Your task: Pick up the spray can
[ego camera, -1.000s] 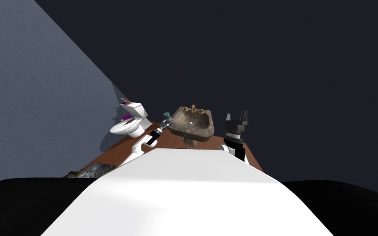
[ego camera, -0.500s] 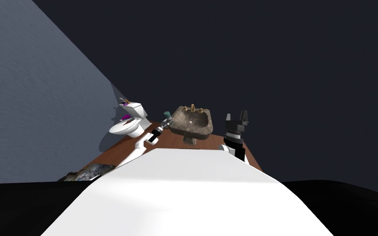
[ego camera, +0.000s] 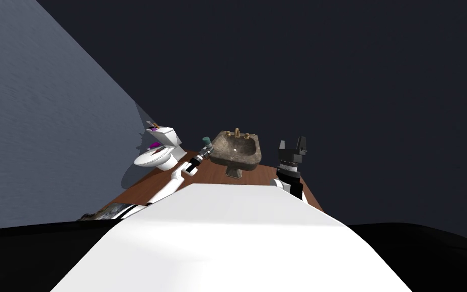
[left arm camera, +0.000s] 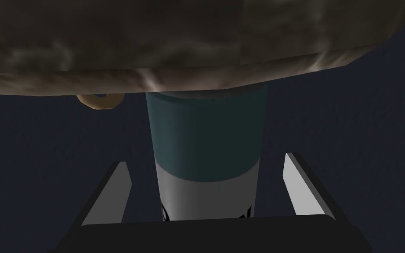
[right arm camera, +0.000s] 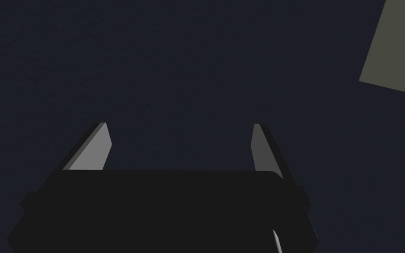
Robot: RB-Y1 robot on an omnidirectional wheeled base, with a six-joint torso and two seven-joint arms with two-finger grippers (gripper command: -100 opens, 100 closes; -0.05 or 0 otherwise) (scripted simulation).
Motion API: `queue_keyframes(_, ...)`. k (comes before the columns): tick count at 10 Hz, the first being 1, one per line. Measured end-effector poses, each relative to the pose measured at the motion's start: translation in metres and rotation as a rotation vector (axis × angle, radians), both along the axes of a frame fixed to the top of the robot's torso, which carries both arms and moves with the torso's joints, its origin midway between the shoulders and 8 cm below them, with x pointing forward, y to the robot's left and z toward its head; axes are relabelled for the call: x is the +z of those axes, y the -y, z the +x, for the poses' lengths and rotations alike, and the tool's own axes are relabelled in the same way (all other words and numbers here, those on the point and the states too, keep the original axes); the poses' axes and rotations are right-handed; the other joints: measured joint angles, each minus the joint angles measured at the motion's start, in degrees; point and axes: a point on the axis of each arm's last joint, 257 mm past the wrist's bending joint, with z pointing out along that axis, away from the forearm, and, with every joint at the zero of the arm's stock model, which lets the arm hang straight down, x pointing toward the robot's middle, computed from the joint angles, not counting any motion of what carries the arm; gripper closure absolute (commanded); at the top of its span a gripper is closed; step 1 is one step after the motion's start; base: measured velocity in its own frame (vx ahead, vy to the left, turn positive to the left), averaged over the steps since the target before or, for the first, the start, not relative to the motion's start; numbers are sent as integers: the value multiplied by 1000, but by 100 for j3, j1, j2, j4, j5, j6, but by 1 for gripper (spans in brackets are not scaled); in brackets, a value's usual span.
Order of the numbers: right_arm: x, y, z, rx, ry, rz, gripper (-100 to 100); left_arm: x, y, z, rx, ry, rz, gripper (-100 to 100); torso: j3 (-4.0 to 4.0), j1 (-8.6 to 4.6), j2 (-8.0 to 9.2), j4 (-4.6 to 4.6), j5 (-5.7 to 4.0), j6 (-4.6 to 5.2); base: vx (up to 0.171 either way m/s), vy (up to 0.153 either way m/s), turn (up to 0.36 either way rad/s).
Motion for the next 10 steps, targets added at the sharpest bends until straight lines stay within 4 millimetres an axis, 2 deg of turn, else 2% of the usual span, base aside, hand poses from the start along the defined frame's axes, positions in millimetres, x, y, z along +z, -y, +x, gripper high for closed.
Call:
queue_keyframes(2,0,0,0,0,0,0,0,6,7,14,-18,17,-13,-100,16,-2,29,6,-1,2,-86,0,-37)
queue_keyframes(3,0,0,0,0,0,0,0,6,4,21,-15,21,-10,-100,14,-3,24,6,-1,0,-20,-7,11)
queue_keyframes(5,0,0,0,0,0,0,0,-7,-9,24,9,-8,-4,-100,1,-3,1,0,-1,0,-32,-3,-65)
queue_keyframes(7,0,0,0,0,0,0,0,-2,-5,37,-3,6,-13,-100,16,-6,28,6,-2,0,-82,-6,-18)
queue_keyframes(8,0,0,0,0,0,0,0,2,-7,45,1,10,-10,-100,13,-4,22,6,-2,-1,-20,0,12)
queue_keyframes(9,0,0,0,0,0,0,0,-4,-12,50,13,-2,-7,-100,6,-2,10,2,0,-1,-89,-1,-109)
queue_keyframes(10,0,0,0,0,0,0,0,2,-10,56,5,8,-12,-100,14,-3,26,5,-1,3,-106,-4,-68)
